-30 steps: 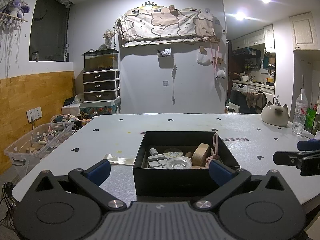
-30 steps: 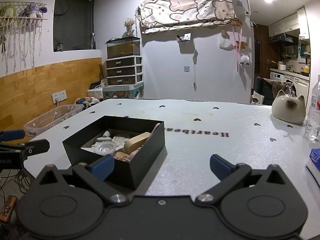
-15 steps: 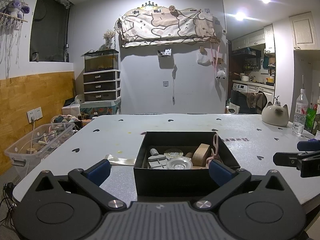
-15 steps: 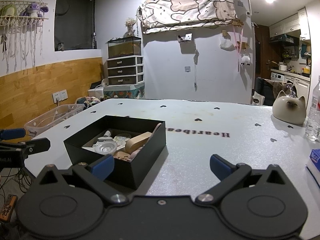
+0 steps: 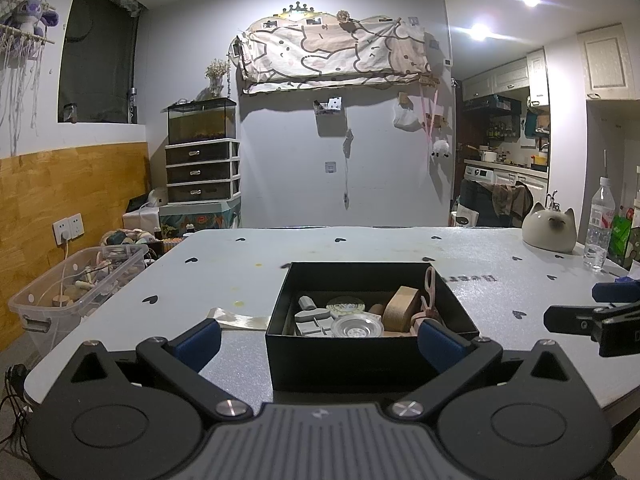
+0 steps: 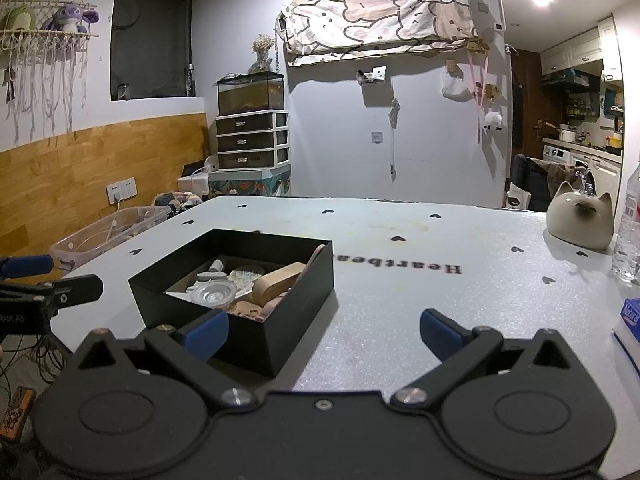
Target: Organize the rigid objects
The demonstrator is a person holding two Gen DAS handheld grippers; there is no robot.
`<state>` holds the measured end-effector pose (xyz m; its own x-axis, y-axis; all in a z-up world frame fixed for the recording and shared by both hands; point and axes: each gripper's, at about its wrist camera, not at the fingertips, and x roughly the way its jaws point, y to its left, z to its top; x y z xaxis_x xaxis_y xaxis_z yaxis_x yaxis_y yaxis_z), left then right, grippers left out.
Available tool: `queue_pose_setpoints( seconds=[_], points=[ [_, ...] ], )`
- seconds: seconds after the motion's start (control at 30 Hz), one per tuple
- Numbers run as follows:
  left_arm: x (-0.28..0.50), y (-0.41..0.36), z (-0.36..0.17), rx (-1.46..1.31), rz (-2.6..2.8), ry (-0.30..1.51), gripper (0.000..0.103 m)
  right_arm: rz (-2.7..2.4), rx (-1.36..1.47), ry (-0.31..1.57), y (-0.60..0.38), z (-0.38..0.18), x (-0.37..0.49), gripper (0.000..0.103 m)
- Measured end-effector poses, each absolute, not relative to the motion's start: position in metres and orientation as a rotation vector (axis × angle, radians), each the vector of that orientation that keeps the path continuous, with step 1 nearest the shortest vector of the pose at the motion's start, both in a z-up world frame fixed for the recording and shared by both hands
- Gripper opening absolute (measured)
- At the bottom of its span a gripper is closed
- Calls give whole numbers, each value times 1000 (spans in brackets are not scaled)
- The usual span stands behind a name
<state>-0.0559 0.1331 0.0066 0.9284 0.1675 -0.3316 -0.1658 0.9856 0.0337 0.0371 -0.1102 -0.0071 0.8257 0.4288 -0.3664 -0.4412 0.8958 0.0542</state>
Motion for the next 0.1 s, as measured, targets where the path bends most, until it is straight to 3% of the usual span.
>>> queue_pose_setpoints(
  seconds=[0.1],
  points=[
    [-56, 133, 7, 5, 170, 340, 103, 464, -34, 381, -110, -7, 37, 103]
  ],
)
